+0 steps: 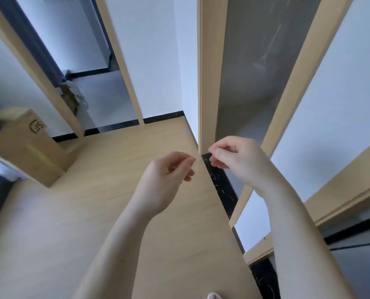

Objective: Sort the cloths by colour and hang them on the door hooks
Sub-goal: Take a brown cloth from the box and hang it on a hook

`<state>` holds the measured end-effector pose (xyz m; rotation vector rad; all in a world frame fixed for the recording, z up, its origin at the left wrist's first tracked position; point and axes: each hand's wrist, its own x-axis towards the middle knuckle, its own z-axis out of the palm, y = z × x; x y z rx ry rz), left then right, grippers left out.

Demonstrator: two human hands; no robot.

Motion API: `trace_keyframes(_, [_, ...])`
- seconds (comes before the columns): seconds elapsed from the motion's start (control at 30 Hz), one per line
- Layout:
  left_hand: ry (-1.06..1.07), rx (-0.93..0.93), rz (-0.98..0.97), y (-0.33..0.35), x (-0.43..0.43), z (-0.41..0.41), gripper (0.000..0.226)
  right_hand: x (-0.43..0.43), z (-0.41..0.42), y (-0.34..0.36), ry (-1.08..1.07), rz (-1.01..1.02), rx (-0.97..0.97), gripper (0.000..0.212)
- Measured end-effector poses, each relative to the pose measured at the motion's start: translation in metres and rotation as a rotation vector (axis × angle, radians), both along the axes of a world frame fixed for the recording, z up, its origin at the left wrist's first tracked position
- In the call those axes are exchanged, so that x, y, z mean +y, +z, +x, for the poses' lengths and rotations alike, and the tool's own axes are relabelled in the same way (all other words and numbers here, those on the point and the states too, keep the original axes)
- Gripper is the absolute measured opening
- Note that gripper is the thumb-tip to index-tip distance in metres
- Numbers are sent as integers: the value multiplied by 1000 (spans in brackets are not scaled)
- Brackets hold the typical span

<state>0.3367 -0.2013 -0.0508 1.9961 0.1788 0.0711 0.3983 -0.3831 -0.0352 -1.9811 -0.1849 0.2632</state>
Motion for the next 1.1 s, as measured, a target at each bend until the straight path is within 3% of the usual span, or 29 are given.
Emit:
trace_keyframes(0.47, [306, 11, -3, -10, 120, 43, 14, 145, 93, -20, 317, 0, 30, 13])
trace_keyframes(1.1, [428, -28, 15, 0, 387, 86, 15, 440, 161, -14, 496, -25, -54, 13])
